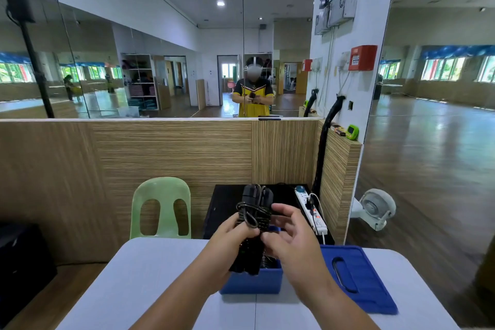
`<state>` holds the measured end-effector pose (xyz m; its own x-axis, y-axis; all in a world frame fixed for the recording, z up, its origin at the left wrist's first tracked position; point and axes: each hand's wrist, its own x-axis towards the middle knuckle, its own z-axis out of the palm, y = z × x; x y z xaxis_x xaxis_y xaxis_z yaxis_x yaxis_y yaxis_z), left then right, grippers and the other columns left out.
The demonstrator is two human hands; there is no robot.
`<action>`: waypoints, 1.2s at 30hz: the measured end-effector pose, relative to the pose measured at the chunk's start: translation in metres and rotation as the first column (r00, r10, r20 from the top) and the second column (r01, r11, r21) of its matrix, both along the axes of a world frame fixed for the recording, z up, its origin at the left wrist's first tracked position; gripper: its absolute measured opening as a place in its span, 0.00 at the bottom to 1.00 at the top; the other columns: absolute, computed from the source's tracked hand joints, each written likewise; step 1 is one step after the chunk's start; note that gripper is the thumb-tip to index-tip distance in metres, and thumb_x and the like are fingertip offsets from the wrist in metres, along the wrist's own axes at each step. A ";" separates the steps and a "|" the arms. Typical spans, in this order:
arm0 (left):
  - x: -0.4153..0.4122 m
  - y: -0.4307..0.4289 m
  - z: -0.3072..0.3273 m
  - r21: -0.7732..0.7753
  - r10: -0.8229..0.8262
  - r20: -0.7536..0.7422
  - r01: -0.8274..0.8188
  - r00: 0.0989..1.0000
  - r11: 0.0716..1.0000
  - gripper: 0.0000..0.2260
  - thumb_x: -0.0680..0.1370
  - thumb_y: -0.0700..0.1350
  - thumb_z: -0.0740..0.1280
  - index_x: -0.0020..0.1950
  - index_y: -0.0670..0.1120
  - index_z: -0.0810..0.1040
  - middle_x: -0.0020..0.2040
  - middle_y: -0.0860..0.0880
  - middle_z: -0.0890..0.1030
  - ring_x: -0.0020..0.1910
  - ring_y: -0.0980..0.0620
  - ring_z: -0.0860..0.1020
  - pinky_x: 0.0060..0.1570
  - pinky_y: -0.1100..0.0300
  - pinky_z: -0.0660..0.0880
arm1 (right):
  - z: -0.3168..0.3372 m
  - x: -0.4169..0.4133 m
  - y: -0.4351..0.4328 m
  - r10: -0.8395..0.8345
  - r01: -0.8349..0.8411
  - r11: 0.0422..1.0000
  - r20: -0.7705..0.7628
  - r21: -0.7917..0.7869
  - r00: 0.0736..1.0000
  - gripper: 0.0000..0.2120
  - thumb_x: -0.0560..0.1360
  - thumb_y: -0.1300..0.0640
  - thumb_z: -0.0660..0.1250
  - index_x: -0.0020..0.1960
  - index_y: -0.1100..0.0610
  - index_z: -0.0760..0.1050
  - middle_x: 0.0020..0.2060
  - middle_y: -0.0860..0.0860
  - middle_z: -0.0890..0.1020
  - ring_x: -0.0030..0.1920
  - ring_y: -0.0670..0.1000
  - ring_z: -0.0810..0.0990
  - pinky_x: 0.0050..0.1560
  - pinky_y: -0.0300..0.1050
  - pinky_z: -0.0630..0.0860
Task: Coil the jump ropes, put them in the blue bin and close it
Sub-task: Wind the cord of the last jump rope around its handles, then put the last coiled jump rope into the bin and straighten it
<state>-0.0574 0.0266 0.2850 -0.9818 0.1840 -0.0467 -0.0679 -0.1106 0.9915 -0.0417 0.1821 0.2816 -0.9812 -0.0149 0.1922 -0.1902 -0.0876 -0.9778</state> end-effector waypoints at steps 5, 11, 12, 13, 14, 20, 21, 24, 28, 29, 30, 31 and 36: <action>-0.006 0.004 0.000 0.024 0.039 0.053 -0.041 0.998 0.999 0.23 0.68 0.43 0.63 0.62 0.50 0.81 0.54 0.37 0.83 0.52 0.35 0.80 0.43 0.46 0.75 | -0.004 -0.013 0.005 0.014 -0.014 0.999 -0.001 -0.050 1.000 0.23 0.75 0.71 0.70 0.63 0.49 0.75 0.54 0.52 0.85 0.52 0.50 0.87 0.54 0.54 0.85; -0.011 -0.007 0.000 -0.008 0.230 -0.108 -0.232 0.967 0.973 0.15 0.83 0.36 0.63 0.63 0.51 0.82 0.54 0.45 0.87 0.51 0.47 0.85 0.45 0.52 0.82 | -0.002 -0.038 0.007 0.029 -0.028 0.994 0.010 -0.103 1.000 0.21 0.75 0.69 0.72 0.62 0.50 0.76 0.52 0.54 0.86 0.49 0.51 0.88 0.46 0.45 0.83; -0.013 -0.011 -0.002 -0.054 0.254 -0.166 -0.266 0.953 0.962 0.14 0.82 0.37 0.65 0.63 0.52 0.82 0.54 0.48 0.87 0.53 0.47 0.85 0.49 0.50 0.83 | -0.001 -0.043 0.006 0.033 -0.032 0.995 0.006 -0.095 0.999 0.20 0.75 0.69 0.72 0.62 0.51 0.77 0.52 0.54 0.86 0.49 0.51 0.88 0.45 0.44 0.83; -0.017 -0.015 -0.003 -0.094 0.269 -0.216 -0.295 0.939 0.951 0.14 0.82 0.37 0.67 0.62 0.53 0.82 0.53 0.49 0.87 0.53 0.47 0.85 0.52 0.48 0.83 | 0.000 -0.048 0.005 0.036 -0.035 0.996 0.004 -0.082 0.999 0.19 0.75 0.69 0.72 0.61 0.52 0.77 0.51 0.54 0.86 0.49 0.51 0.88 0.45 0.43 0.83; -0.022 -0.018 -0.004 -0.122 0.283 -0.250 -0.320 0.926 0.940 0.13 0.81 0.37 0.68 0.61 0.53 0.82 0.52 0.50 0.88 0.53 0.48 0.86 0.52 0.47 0.84 | 0.000 -0.055 0.003 0.036 -0.035 0.997 0.003 -0.064 0.999 0.19 0.75 0.69 0.72 0.61 0.52 0.78 0.51 0.54 0.87 0.48 0.51 0.88 0.44 0.43 0.83; -0.064 -0.041 -0.015 -0.131 0.283 -0.259 -0.324 0.923 0.937 0.12 0.80 0.36 0.70 0.62 0.48 0.83 0.52 0.49 0.88 0.50 0.48 0.87 0.46 0.48 0.85 | -0.011 -0.100 -0.015 0.004 -0.004 0.999 0.009 0.048 1.000 0.17 0.75 0.67 0.73 0.61 0.53 0.79 0.50 0.53 0.87 0.47 0.49 0.88 0.43 0.43 0.83; -0.073 -0.046 -0.020 -0.134 0.274 -0.251 -0.313 0.929 0.940 0.12 0.80 0.37 0.70 0.61 0.48 0.84 0.51 0.49 0.88 0.50 0.49 0.87 0.45 0.49 0.85 | -0.014 -0.108 -0.019 -0.006 0.005 0.998 0.012 0.067 1.000 0.18 0.75 0.66 0.74 0.61 0.52 0.79 0.50 0.52 0.87 0.47 0.49 0.88 0.44 0.43 0.83; -0.102 -0.059 -0.033 -0.144 0.250 -0.207 -0.283 0.946 0.948 0.11 0.79 0.36 0.72 0.59 0.49 0.84 0.49 0.49 0.88 0.49 0.49 0.87 0.44 0.51 0.85 | -0.027 -0.133 -0.030 -0.052 0.047 0.994 0.040 0.101 0.998 0.18 0.75 0.67 0.74 0.62 0.52 0.80 0.49 0.52 0.87 0.49 0.49 0.88 0.46 0.45 0.84; -0.138 -0.074 -0.051 -0.131 0.185 -0.135 -0.203 0.973 0.970 0.11 0.79 0.36 0.72 0.58 0.49 0.84 0.48 0.49 0.88 0.48 0.50 0.87 0.48 0.47 0.85 | -0.046 -0.161 -0.044 -0.109 0.096 0.985 0.088 0.147 0.990 0.19 0.75 0.67 0.73 0.63 0.54 0.80 0.49 0.52 0.88 0.50 0.50 0.88 0.52 0.52 0.85; -0.146 -0.076 -0.056 -0.129 0.166 -0.126 -0.182 0.978 0.975 0.11 0.79 0.36 0.73 0.58 0.48 0.84 0.48 0.49 0.88 0.48 0.51 0.87 0.48 0.48 0.85 | -0.051 -0.168 -0.046 -0.121 0.104 0.983 0.109 0.149 0.987 0.18 0.75 0.67 0.73 0.63 0.54 0.79 0.49 0.52 0.88 0.50 0.50 0.88 0.50 0.51 0.85; -0.153 -0.078 -0.061 -0.125 0.153 -0.116 -0.167 0.981 0.978 0.11 0.78 0.36 0.73 0.58 0.48 0.84 0.48 0.49 0.88 0.46 0.51 0.87 0.46 0.49 0.85 | -0.056 -0.175 -0.047 -0.135 0.113 0.981 0.130 0.160 0.982 0.18 0.76 0.68 0.73 0.63 0.54 0.79 0.50 0.52 0.88 0.50 0.50 0.88 0.49 0.50 0.85; -0.160 -0.079 -0.066 -0.117 0.144 -0.103 -0.156 0.984 0.981 0.11 0.78 0.36 0.73 0.58 0.47 0.84 0.47 0.48 0.88 0.45 0.53 0.87 0.44 0.52 0.85 | -0.062 -0.181 -0.048 -0.149 0.123 0.978 0.152 0.171 0.977 0.18 0.76 0.67 0.73 0.63 0.54 0.79 0.51 0.52 0.88 0.50 0.50 0.88 0.48 0.49 0.85; -0.190 -0.076 -0.096 -0.111 0.115 -0.028 -0.117 0.993 0.987 0.10 0.78 0.35 0.73 0.58 0.45 0.83 0.46 0.46 0.87 0.38 0.57 0.85 0.37 0.58 0.82 | -0.092 -0.207 -0.047 -0.250 0.190 0.942 0.201 0.276 0.947 0.19 0.74 0.66 0.76 0.63 0.55 0.81 0.49 0.51 0.88 0.50 0.52 0.88 0.52 0.56 0.85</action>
<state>-0.2470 -0.0490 0.1889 -0.9972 0.0637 -0.0391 -0.0395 -0.0048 0.9992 -0.2489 0.1354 0.1894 -0.9820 0.1879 -0.0206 0.0557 0.1835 -0.9814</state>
